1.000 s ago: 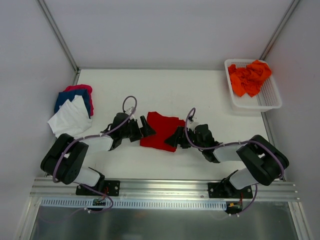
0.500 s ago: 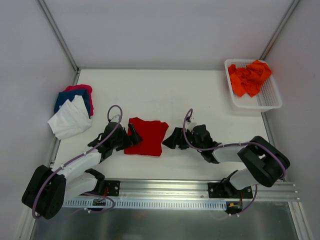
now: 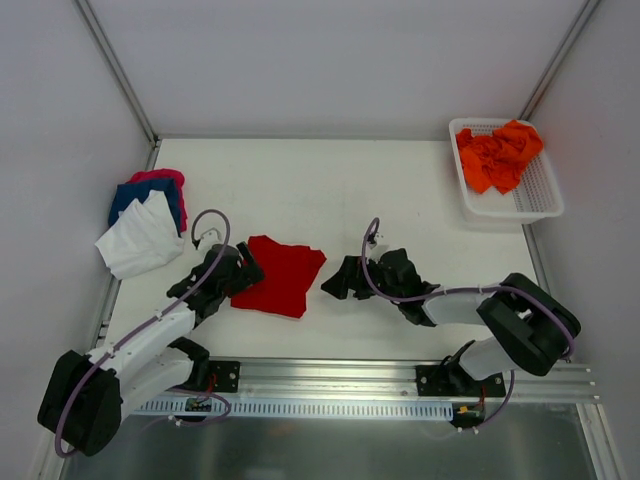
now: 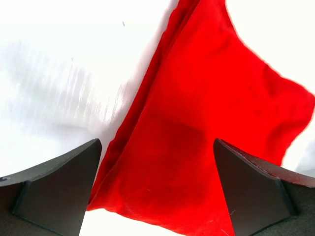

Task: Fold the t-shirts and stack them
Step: Fold the tshirt

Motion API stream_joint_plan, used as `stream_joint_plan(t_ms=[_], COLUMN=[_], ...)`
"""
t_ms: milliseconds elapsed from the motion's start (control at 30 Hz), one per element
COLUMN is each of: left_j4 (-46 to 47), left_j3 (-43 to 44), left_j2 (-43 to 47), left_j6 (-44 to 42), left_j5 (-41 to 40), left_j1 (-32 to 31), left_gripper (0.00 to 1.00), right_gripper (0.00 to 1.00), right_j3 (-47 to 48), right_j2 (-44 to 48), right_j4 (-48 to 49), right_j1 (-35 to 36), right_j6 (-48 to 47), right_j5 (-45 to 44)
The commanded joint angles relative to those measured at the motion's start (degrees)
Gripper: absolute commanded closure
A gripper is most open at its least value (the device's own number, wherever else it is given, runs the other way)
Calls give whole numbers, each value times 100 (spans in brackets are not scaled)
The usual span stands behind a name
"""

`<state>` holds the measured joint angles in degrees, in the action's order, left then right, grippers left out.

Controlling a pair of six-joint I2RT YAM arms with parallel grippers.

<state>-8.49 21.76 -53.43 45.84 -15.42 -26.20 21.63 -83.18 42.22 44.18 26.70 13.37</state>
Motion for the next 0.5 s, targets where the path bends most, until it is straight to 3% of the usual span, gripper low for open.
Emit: stream_joint_plan(t_ms=[0, 167, 300, 333, 367, 400, 433, 467], left_j4=[-48, 460, 717, 709, 691, 578, 516, 446], left_j3=[441, 822, 575, 540, 514, 514, 514, 557], left_j2=[-182, -1616, -1390, -1285, -1023, -899, -767, -600], left_j6=[-327, -472, -269, -286, -313, -417, -479, -558], left_j5=[-227, 1066, 954, 884, 831, 726, 672, 637], left_j1=[44, 36, 18, 9, 18, 18, 9, 18], left_gripper=[1, 1, 1, 1, 1, 1, 1, 1], right_gripper=[1, 1, 1, 6, 18, 43, 59, 88], right_j3=[87, 219, 622, 780, 938, 1279, 1439, 1597], right_j2=[197, 91, 74, 56, -5, -32, -41, -58], right_j4=[-64, 59, -318, -485, -634, -949, -1091, -1336], right_j1=[46, 152, 345, 371, 406, 476, 512, 582], right_j6=[-156, -86, -243, -296, -366, -532, -612, -683], right_j5=[-133, -80, -80, -88, -89, -80, -149, -194])
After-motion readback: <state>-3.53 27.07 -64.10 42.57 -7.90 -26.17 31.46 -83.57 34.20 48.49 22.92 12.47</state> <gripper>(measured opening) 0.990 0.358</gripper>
